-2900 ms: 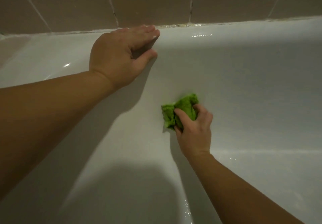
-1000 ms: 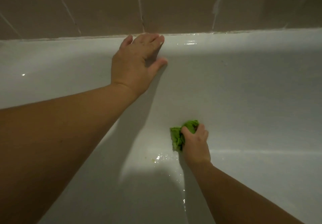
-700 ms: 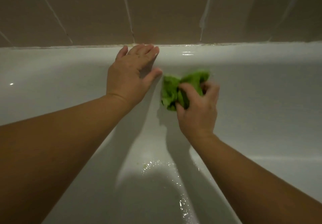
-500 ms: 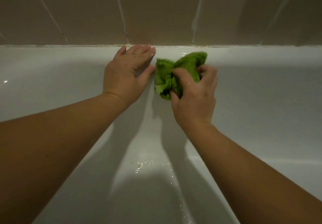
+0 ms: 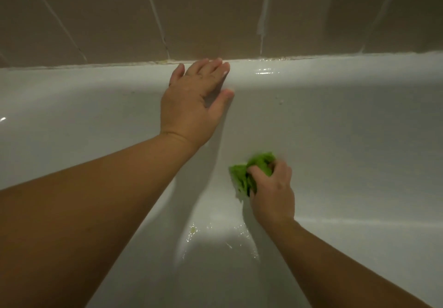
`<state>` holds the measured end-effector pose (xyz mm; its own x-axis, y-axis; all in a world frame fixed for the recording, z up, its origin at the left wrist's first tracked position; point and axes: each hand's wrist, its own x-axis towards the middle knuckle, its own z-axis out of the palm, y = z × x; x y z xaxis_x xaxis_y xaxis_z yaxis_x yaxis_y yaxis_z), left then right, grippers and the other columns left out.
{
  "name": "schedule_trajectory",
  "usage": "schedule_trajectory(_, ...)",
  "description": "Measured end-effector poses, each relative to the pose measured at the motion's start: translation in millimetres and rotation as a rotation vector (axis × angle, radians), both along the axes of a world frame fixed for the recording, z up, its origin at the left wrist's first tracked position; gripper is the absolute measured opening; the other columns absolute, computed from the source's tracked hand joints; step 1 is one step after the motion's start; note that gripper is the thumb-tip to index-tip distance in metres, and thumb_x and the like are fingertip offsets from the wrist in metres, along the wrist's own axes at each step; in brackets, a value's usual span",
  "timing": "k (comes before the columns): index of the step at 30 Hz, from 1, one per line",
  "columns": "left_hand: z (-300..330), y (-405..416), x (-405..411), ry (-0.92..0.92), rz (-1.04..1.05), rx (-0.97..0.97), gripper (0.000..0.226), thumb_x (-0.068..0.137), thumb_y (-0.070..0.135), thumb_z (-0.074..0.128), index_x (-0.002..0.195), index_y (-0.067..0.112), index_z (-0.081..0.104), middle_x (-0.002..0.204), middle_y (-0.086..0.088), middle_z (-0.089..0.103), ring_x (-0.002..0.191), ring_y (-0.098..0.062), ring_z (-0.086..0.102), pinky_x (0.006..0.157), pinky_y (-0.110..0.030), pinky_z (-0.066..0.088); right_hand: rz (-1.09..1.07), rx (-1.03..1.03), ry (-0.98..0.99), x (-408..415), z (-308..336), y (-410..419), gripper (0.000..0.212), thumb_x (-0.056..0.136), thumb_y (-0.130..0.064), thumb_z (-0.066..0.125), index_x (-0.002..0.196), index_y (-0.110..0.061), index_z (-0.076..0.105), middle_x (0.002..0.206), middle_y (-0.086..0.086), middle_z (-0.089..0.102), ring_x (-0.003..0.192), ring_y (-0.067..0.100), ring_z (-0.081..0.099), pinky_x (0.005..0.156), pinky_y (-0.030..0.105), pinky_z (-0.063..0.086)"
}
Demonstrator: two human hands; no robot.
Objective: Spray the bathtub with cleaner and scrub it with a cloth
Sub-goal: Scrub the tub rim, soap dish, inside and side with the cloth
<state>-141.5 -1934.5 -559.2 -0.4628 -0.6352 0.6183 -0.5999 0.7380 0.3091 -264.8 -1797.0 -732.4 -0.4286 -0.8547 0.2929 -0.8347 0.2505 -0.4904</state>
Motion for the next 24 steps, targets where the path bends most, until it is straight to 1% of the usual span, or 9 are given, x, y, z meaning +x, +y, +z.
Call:
schedule_trajectory(2, 1.5, 0.6, -1.3, -0.024, 0.002, 0.004, 0.046, 0.101, 0.038, 0.060, 0.145, 0.024, 0.058, 0.151, 0.003, 0.054, 0.144, -0.016, 0.045, 0.125, -0.036, 0.016, -0.007, -0.189, 0.015, -13.0, 38.9, -7.7, 0.055, 0.066, -0.006, 0.087, 0.107, -0.034, 0.064, 0.122, 0.008, 0.038, 0.108, 0.038, 0.048, 0.055, 0.031, 0.043)
schedule_trajectory(4, 2.4, 2.5, -4.0, -0.019, 0.002, 0.004, 0.046, 0.101, 0.038, 0.061, 0.144, 0.023, 0.059, 0.150, 0.002, 0.055, 0.143, -0.017, 0.046, 0.125, -0.037, 0.018, -0.047, -0.353, 0.016, -23.5, 85.2, -14.9, 0.059, 0.067, -0.010, 0.086, 0.115, -0.035, 0.063, 0.125, 0.007, 0.034, 0.115, 0.039, 0.049, 0.062, 0.036, 0.048)
schedule_trajectory(7, 2.6, 6.9, -9.0, 0.000, -0.001, 0.006, 0.045, 0.100, 0.035, 0.063, 0.143, 0.022, 0.059, 0.150, 0.001, 0.056, 0.143, -0.017, 0.046, 0.125, -0.038, 0.018, -0.125, -0.485, -0.042, -31.2, 134.3, -25.1, 0.055, 0.074, -0.015, 0.082, 0.123, -0.033, 0.067, 0.131, 0.012, 0.039, 0.121, 0.035, 0.046, 0.072, 0.035, 0.052)
schedule_trajectory(9, 2.0, 11.3, -15.5, -0.011, -0.001, 0.004, 0.045, 0.101, 0.033, 0.062, 0.145, 0.022, 0.058, 0.151, 0.001, 0.055, 0.144, -0.017, 0.045, 0.126, -0.039, 0.019, -0.109, -0.510, 0.001, -33.9, 140.2, -25.9, 0.054, 0.076, -0.015, 0.082, 0.125, -0.031, 0.068, 0.131, 0.016, 0.042, 0.120, 0.035, 0.046, 0.074, 0.034, 0.050)
schedule_trajectory(13, 1.4, 17.1, -28.5, -0.048, -0.004, -0.024, 0.046, 0.102, 0.033, 0.059, 0.145, 0.021, 0.057, 0.151, 0.000, 0.054, 0.144, -0.019, 0.044, 0.125, -0.039, 0.018, -0.037, -0.386, 0.057, -39.8, 84.6, -9.0, 0.055, 0.073, -0.011, 0.085, 0.120, -0.031, 0.068, 0.130, 0.014, 0.038, 0.116, 0.038, 0.044, 0.068, 0.036, 0.050)
schedule_trajectory(17, -0.4, 18.6, -39.0, -0.072, -0.022, -0.048, 0.047, 0.101, 0.036, 0.060, 0.146, 0.022, 0.056, 0.152, 0.001, 0.054, 0.144, -0.018, 0.044, 0.124, -0.035, 0.015, -0.038, -0.124, 0.020, -44.8, -3.6, 18.2, 0.055, 0.068, -0.001, 0.084, 0.110, -0.032, 0.065, 0.127, 0.009, 0.033, 0.111, 0.035, 0.040, 0.056, 0.031, 0.046)
schedule_trajectory(19, -2.1, 18.5, -42.6, -0.084, -0.024, -0.072, 0.049, 0.101, 0.038, 0.059, 0.147, 0.023, 0.055, 0.152, 0.002, 0.053, 0.144, -0.018, 0.043, 0.124, -0.036, 0.015, -0.016, 0.036, 0.038, -41.9, -40.2, 33.2, 0.064, 0.061, 0.004, 0.084, 0.110, -0.032, 0.064, 0.127, 0.009, 0.033, 0.110, 0.031, 0.039, 0.057, 0.029, 0.042)
schedule_trajectory(21, -3.9, 18.4, -45.9, -0.085, -0.027, -0.088, 0.050, 0.100, 0.040, 0.058, 0.147, 0.024, 0.055, 0.152, 0.002, 0.053, 0.144, -0.019, 0.043, 0.124, -0.037, 0.015, 0.019, 0.162, 0.055, -36.6, -64.2, 46.8, 0.066, 0.062, 0.005, 0.081, 0.113, -0.033, 0.062, 0.128, 0.007, 0.029, 0.110, 0.029, 0.040, 0.061, 0.029, 0.045)
schedule_trajectory(24, -7.4, 18.4, -48.3, -0.075, -0.028, -0.122, 0.049, 0.100, 0.039, 0.060, 0.146, 0.021, 0.057, 0.150, 0.000, 0.056, 0.142, -0.021, 0.045, 0.123, -0.042, 0.020, -0.008, 0.164, 0.012, -37.8, -59.8, 44.9, 0.059, 0.067, 0.006, 0.074, 0.111, -0.031, 0.063, 0.128, 0.006, 0.028, 0.113, 0.031, 0.042, 0.061, 0.031, 0.047)
